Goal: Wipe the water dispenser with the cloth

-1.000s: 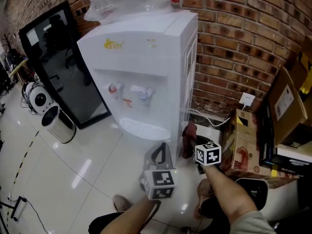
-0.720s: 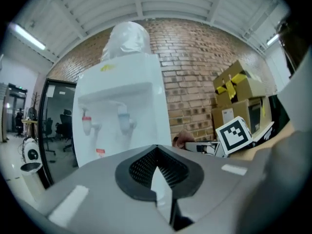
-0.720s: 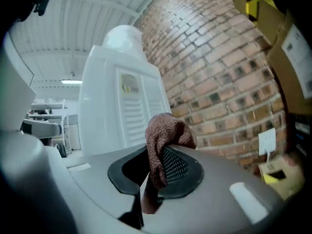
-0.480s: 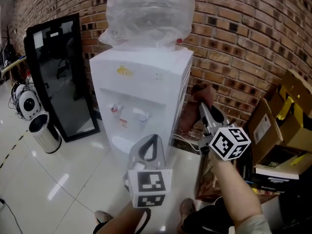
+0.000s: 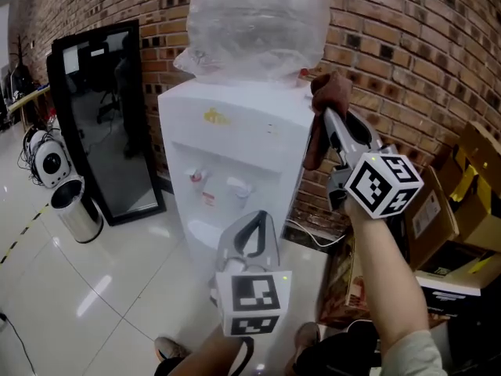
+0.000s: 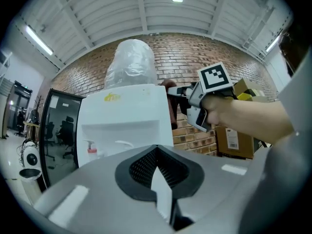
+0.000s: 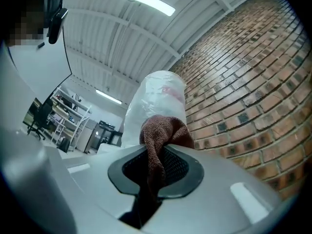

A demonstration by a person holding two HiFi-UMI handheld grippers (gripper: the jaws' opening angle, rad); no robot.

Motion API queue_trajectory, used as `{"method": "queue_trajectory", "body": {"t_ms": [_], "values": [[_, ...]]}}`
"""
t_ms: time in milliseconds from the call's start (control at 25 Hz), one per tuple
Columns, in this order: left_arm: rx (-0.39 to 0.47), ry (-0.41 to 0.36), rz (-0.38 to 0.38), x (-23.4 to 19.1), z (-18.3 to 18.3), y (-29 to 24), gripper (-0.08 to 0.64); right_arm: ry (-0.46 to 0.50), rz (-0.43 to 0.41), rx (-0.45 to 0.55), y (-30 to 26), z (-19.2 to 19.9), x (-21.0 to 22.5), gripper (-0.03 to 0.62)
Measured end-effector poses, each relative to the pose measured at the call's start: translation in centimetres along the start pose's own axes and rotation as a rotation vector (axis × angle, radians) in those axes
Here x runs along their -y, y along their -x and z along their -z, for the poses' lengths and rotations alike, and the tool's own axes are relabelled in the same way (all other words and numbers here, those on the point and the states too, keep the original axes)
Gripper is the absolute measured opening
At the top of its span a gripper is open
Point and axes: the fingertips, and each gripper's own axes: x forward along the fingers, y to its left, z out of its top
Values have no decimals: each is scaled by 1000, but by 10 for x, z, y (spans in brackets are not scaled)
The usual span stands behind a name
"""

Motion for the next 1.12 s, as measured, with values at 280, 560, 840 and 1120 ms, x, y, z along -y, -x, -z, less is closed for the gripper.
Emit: {"method": "queue_trajectory", "body": {"t_ms": [280,560,840,1120], "values": [[-41,7,3,4,27,3,0,-42,16,19,1,17,-6,57],[-75,13,22,18,50,-3,0,-74,15,-63,18,68,-9,57],[-111,-37,4,26,73,-5,0,-175,14,-116,40,135,-11,55],[-149,-31,6,24,95,-5,0,-164,11,-130,47,166,-10,55]]}}
